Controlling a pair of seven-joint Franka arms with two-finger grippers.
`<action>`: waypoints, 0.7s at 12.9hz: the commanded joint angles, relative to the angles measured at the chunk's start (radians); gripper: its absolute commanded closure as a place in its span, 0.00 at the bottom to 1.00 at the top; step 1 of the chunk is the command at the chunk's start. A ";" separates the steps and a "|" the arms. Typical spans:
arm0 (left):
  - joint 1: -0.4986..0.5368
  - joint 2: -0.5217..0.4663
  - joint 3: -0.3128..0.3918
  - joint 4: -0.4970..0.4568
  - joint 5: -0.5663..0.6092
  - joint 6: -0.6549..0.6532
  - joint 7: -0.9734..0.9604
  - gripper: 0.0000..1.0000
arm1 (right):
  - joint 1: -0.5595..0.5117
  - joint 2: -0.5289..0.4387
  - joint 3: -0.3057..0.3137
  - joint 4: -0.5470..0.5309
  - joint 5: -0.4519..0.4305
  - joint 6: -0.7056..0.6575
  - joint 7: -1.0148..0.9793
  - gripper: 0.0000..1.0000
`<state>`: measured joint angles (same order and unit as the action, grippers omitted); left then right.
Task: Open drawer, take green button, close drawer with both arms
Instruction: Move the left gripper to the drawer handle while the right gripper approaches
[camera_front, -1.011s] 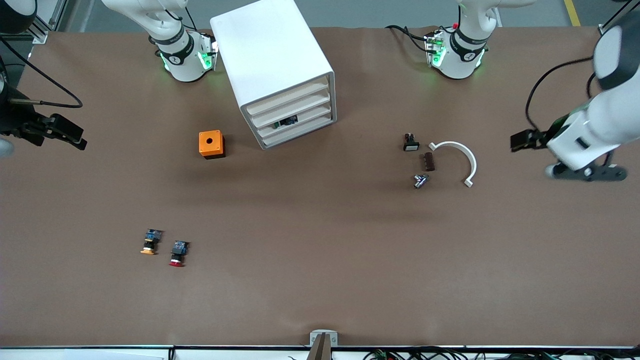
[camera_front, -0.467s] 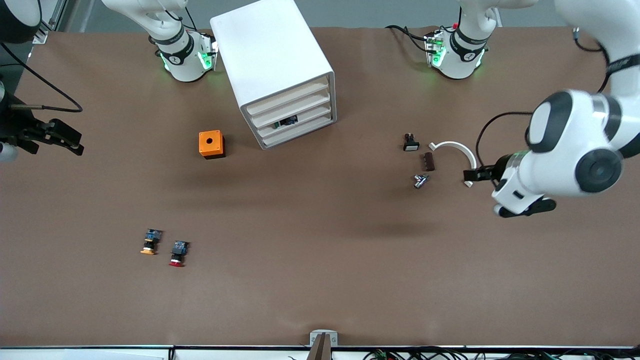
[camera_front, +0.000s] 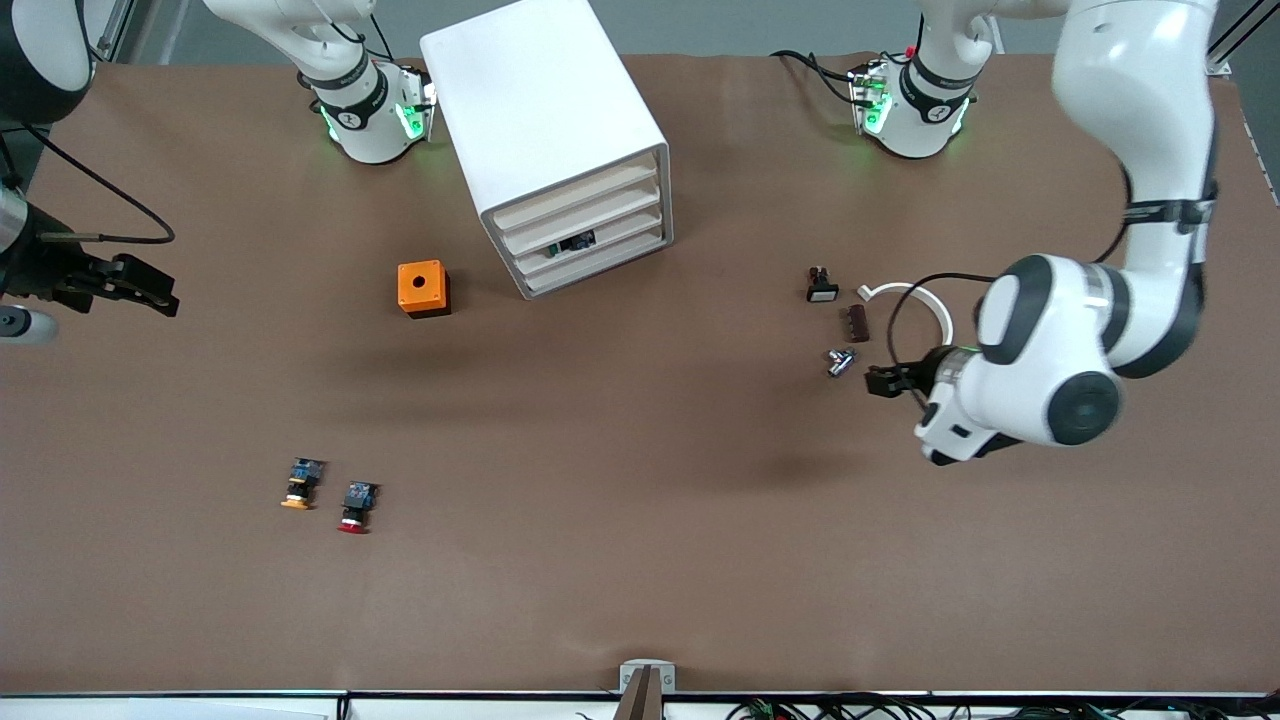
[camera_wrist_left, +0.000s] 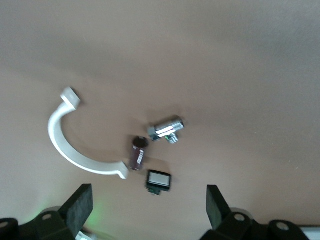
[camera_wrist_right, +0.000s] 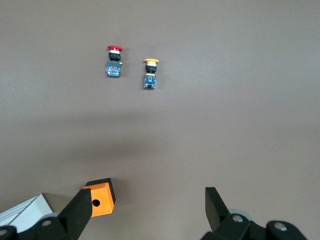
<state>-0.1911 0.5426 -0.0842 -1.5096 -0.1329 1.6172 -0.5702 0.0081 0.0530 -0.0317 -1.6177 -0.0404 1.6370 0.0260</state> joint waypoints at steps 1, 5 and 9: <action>-0.082 0.055 0.003 0.034 -0.011 0.004 -0.219 0.00 | 0.003 0.039 0.013 0.015 -0.001 -0.006 0.061 0.01; -0.188 0.123 0.003 0.055 -0.063 0.018 -0.584 0.00 | 0.088 0.119 0.013 0.028 0.027 0.001 0.214 0.01; -0.257 0.163 0.003 0.055 -0.186 0.018 -1.004 0.00 | 0.132 0.172 0.013 0.033 0.141 0.003 0.359 0.00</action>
<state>-0.4222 0.6828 -0.0880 -1.4810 -0.2639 1.6444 -1.4242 0.1411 0.1961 -0.0157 -1.6121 0.0276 1.6483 0.3394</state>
